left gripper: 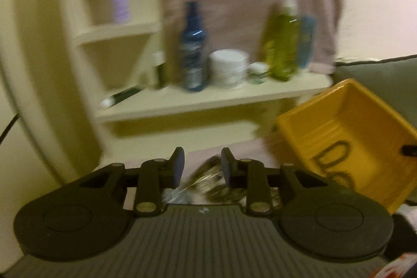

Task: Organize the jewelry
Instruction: 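Return the left gripper to the pile and grasp the dark red bead bracelet, then lift the dark red bead bracelet and carry it over the tray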

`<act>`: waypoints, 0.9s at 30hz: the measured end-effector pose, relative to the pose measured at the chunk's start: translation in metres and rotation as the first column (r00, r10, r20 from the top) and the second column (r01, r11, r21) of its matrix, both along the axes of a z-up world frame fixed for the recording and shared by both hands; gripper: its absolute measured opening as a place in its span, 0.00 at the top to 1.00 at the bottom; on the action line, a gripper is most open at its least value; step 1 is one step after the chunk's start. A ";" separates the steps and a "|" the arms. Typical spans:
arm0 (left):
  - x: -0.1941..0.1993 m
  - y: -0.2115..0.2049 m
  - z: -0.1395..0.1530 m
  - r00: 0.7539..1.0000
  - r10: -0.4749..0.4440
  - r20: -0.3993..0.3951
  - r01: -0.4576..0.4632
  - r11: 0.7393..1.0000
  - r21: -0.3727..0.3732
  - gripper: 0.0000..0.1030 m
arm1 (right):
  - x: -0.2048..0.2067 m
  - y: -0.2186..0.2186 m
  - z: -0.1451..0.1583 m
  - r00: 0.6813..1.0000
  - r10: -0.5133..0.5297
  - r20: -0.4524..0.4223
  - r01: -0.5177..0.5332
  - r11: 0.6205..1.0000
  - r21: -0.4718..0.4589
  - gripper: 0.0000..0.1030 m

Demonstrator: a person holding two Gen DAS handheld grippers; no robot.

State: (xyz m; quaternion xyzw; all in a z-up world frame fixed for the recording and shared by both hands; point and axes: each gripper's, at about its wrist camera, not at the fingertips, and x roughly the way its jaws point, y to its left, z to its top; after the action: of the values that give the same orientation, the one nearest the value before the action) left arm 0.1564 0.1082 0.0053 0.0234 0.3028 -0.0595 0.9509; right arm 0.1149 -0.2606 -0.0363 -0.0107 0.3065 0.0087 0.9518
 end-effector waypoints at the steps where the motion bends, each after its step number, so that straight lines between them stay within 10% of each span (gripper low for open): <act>1: -0.002 0.005 -0.005 1.000 0.021 -0.008 -0.021 1.000 0.010 0.74 | 0.000 0.000 0.000 1.000 0.001 -0.001 -0.001 1.000 0.000 0.96; 27: 0.006 0.008 -0.099 0.991 0.035 -0.131 -0.031 0.999 0.033 0.89 | 0.002 0.002 -0.003 1.000 -0.009 -0.005 0.009 1.000 -0.022 0.96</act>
State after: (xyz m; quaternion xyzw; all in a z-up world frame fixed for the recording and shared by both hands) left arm 0.1620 0.1167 -0.0932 0.0291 0.3660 -0.0404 0.9293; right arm 0.1172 -0.2589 -0.0391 -0.0200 0.3093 0.0012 0.9508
